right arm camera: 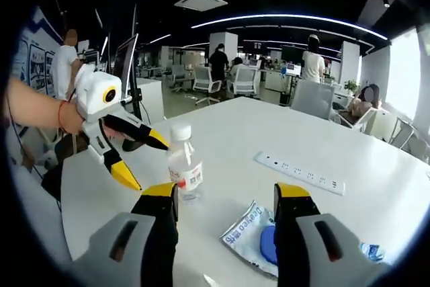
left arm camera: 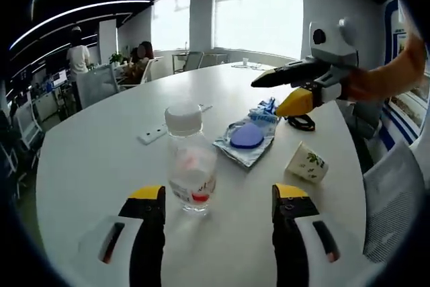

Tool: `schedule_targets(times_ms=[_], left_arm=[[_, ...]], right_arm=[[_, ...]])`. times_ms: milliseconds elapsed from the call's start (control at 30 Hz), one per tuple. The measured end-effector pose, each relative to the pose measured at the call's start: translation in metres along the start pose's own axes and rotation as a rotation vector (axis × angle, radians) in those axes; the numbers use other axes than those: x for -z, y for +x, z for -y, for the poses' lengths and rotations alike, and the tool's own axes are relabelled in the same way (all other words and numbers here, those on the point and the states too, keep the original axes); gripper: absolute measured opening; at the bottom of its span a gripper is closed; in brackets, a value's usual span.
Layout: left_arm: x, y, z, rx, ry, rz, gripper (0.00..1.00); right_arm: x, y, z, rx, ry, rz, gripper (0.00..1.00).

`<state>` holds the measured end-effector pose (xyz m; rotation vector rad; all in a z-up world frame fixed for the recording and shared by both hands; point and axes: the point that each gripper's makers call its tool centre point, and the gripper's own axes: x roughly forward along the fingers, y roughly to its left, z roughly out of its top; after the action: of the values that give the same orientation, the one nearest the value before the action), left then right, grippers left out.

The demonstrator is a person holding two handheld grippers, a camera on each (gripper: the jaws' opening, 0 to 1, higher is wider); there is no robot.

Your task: Arrange the tabletop items into an orderly group along one side of the table until the central work area is clear of visible clutter.

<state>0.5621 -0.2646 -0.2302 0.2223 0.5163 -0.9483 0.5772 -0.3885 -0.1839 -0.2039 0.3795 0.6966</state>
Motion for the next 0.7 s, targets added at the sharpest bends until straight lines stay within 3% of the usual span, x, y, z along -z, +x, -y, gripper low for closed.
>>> schedule_targets(times_ms=[400, 700], left_arm=[[-0.010, -0.020, 0.023, -0.036, -0.013, -0.003, 0.67], [-0.013, -0.038, 0.044, -0.063, -0.026, -0.007, 0.67]], right_arm=[[0.009, -0.032, 0.024, -0.023, 0.008, -0.018, 0.56], [0.019, -0.054, 0.031, -0.087, 0.026, -0.046, 0.57]])
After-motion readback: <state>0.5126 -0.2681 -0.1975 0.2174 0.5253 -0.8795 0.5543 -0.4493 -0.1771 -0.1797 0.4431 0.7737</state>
